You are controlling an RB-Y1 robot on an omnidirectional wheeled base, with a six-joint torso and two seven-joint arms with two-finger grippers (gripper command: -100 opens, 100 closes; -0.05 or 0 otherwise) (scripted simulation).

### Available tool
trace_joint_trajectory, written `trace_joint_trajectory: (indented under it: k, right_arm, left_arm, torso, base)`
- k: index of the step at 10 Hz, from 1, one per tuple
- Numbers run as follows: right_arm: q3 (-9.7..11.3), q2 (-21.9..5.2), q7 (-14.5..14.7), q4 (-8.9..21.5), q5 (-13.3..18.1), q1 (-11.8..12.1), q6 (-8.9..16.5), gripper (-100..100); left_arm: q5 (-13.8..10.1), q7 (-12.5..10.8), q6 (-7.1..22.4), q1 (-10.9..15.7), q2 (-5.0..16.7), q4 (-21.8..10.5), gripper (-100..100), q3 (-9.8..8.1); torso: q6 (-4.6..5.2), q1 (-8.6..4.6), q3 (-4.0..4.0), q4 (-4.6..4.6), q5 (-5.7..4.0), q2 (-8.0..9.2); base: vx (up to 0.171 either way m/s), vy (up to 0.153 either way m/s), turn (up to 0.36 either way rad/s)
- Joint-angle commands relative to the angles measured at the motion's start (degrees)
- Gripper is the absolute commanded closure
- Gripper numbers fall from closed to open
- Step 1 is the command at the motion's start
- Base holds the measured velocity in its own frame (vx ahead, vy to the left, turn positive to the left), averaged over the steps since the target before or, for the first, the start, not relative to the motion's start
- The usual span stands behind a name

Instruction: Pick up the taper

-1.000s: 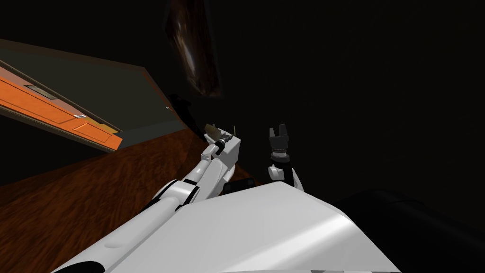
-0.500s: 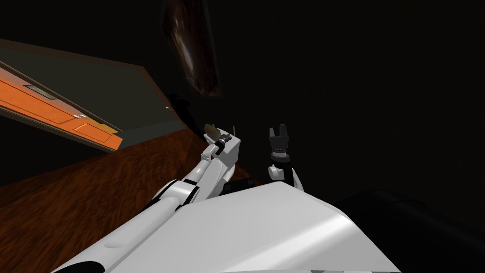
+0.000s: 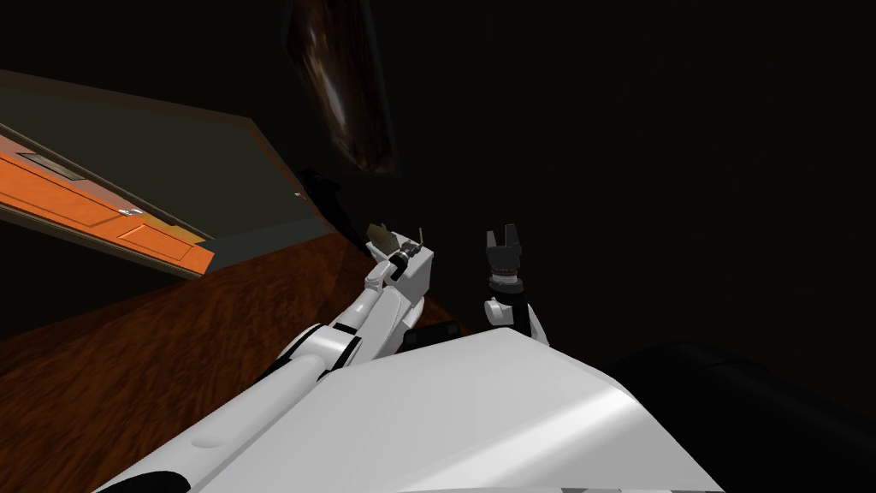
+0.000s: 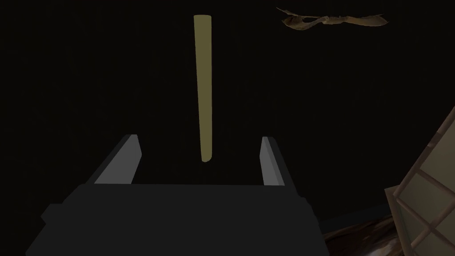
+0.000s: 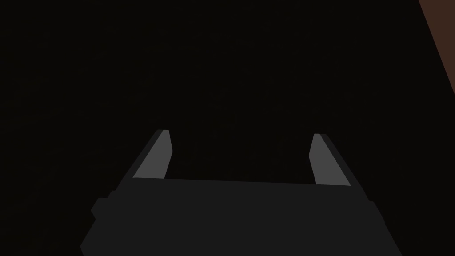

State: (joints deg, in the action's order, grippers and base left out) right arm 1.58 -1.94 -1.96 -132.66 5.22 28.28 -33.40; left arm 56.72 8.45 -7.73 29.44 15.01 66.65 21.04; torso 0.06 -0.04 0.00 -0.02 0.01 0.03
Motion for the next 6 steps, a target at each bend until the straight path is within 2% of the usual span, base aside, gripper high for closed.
trace_joint_trajectory:
  k: [1, 6]
  right_arm:
    - [0.00, 0.00, 0.00, 0.00, 0.00, 0.00, 0.00, 0]
    - [0.00, 0.00, 0.00, 0.00, 0.00, 0.00, 0.00, 0]
  left_arm:
    - [0.04, -0.02, -0.06, 0.03, -0.12, 0.07, -100, 0.25]
    - [0.06, -0.04, -0.13, 0.04, -0.16, 0.08, -100, 0.32]
  torso:
    - [0.00, 0.00, 0.00, 0.00, 0.00, 0.00]
    - [0.00, -0.04, -0.03, -0.01, -0.01, -0.05]
  base:
    - [-0.014, 0.016, -0.048]
    - [-0.002, 0.002, -0.005]
